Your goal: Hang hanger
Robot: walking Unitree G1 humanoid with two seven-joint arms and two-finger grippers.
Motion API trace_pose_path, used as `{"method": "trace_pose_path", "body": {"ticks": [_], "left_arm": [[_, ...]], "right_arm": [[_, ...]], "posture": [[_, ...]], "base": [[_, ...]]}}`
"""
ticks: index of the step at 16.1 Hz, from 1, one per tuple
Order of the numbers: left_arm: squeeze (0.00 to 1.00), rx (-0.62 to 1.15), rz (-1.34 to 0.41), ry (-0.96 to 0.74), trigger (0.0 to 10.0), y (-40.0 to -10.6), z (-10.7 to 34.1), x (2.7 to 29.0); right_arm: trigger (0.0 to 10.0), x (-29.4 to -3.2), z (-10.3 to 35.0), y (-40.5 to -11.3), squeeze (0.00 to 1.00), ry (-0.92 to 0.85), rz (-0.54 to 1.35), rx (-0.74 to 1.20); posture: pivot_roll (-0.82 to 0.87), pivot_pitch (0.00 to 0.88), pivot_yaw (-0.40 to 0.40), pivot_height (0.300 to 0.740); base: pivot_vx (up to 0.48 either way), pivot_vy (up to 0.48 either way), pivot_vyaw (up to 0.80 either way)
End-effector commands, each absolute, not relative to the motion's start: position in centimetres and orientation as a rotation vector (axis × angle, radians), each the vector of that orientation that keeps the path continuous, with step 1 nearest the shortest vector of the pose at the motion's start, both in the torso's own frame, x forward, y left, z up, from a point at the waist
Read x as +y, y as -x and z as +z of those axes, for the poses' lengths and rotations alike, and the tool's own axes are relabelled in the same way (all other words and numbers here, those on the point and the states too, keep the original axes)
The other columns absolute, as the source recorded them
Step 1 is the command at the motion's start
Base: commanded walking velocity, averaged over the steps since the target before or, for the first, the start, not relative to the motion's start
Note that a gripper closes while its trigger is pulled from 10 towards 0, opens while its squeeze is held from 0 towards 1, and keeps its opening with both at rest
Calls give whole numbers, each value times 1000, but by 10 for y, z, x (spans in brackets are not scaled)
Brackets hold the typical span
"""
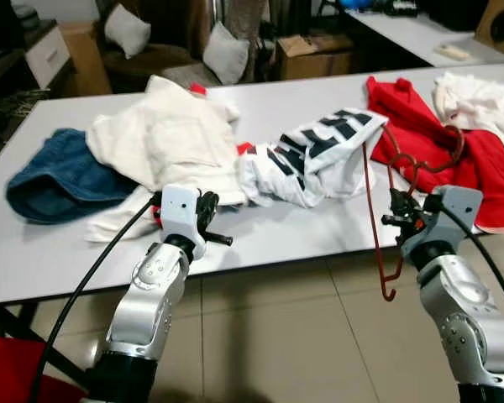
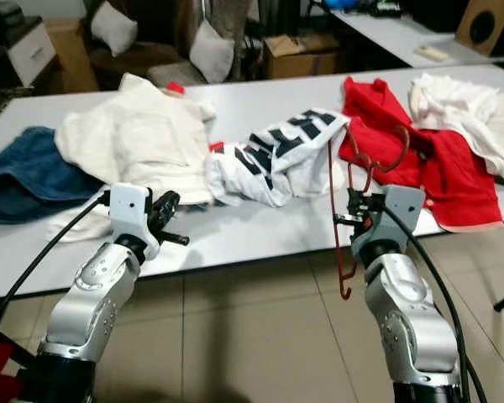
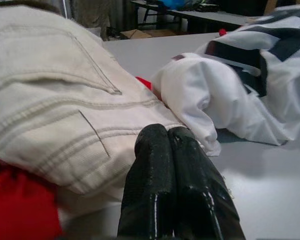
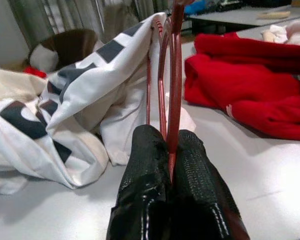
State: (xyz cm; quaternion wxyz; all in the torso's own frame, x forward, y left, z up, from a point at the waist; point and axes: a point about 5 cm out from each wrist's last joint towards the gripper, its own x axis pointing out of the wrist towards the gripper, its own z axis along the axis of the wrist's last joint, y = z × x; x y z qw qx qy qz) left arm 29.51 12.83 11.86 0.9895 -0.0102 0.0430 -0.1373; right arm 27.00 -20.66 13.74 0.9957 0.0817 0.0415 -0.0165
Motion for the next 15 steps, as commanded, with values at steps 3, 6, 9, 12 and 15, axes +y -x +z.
{"method": "trace_pose_path", "body": {"ticks": [3, 6, 9, 12, 15], "left_arm": [[94, 91, -293, 20, 10000, -295, 120, 126], [1000, 53, -347, 11, 10000, -294, 129, 127], [1000, 57, -302, 28, 10000, -292, 127, 132], [1000, 50, -314, 60, 10000, -296, 127, 124], [1000, 38, -288, 68, 10000, -298, 131, 126]], "right_arm": [[10000, -207, 143, -273, 0, -135, 7, 72], [10000, -204, 146, -275, 0, -165, 24, 67], [10000, -203, 141, -268, 0, -172, -4, 70], [10000, -197, 141, -267, 0, -138, 40, 81], [10000, -197, 147, -277, 0, -151, 36, 71]], "posture": [[-142, 0, 38, 740], [-147, 0, 31, 740], [-162, 0, 40, 740], [-166, 0, 50, 740], [-160, 0, 32, 740]], "base": [[0, 0, 0], [0, 0, 0], [0, 0, 0], [305, 0, 0], [404, 0, 423]]}}
